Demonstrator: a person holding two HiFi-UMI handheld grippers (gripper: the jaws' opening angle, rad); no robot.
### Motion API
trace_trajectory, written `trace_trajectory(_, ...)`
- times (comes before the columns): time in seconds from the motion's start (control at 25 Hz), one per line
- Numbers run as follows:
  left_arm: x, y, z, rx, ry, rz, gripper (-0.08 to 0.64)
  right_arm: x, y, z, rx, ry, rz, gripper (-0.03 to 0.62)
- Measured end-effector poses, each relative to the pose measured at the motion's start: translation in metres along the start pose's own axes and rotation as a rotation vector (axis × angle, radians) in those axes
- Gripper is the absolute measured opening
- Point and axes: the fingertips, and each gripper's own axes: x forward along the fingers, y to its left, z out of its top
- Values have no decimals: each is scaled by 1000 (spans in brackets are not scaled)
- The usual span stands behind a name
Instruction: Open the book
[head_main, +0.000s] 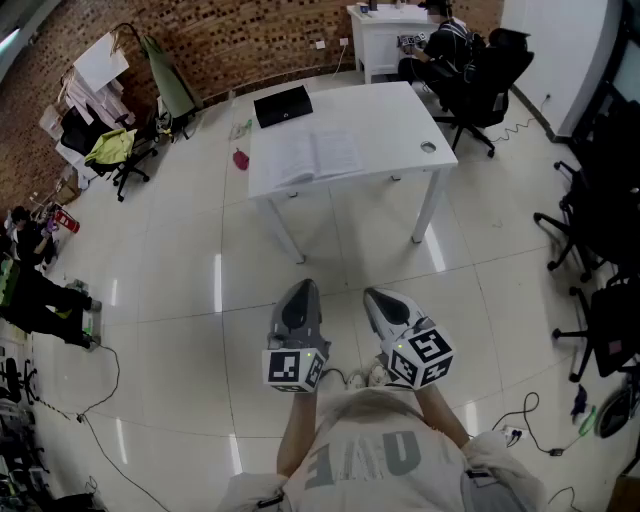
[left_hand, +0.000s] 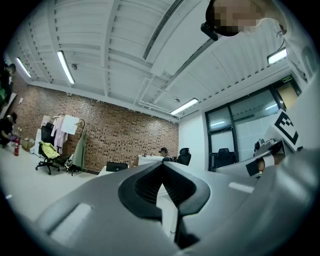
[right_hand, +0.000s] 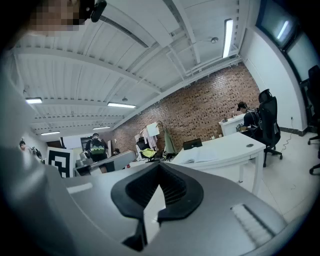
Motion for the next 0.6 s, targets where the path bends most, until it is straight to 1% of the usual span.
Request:
trace_trajectory(0.24,4,-1,-2,-5,-1,5,17,-4,-7,0,1,-2,-8,3)
trace_trajectory(0.4,9,-2,-8,-19,11,3,16,-4,-16,1,22,-6,-20,3)
trace_trajectory(0.6,20,-2,-19,-29,29,7,17,-2,-32,-5,39,13,-31,3)
